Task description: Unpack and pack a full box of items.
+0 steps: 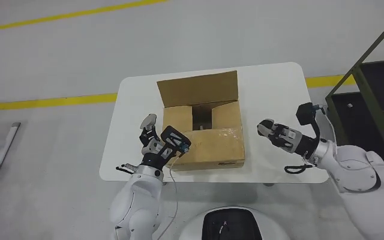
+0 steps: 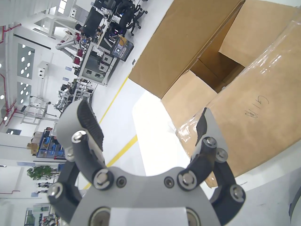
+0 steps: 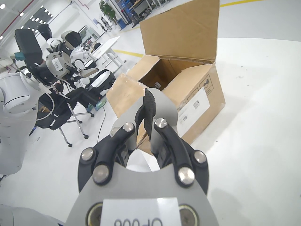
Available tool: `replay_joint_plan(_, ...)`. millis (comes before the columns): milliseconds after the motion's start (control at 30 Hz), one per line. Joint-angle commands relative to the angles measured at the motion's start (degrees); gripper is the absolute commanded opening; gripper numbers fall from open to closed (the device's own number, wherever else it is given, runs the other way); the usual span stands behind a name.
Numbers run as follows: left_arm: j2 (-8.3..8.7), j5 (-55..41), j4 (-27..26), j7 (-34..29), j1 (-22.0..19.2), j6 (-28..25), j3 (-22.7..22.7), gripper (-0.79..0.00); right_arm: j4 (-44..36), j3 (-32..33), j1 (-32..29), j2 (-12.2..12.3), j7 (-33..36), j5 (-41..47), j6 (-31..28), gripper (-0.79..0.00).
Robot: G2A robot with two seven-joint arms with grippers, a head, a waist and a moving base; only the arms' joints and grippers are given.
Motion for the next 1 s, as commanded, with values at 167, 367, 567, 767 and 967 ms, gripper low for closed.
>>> replay_joint_plan(167,0.0,0.0,0.0,0.0,0.0,0.0,0.0,0.0,8.1,-6.6,9.9,-0.4,2.3,-1.2,1.7,-0.579)
replay_joint_plan(367,0.0,0.0,0.0,0.0,0.0,0.0,0.0,0.0,14.0,-10.3,14.7,-0.8,3.2,-1.2,1.9,-0.554)
replay_joint_plan(567,0.0,0.0,0.0,0.0,0.0,0.0,0.0,0.0,17.4,-13.2,17.3,-0.9,5.7,-1.2,1.1,-0.542)
replay_joint_plan(767,0.0,0.0,0.0,0.0,0.0,0.0,0.0,0.0,17.2,-14.2,17.5,-0.6,7.6,-0.6,-0.7,-0.533)
replay_joint_plan(967,0.0,0.0,0.0,0.0,0.0,0.0,0.0,0.0,13.6,-14.1,15.7,0.0,10.2,0.8,-2.2,-0.523)
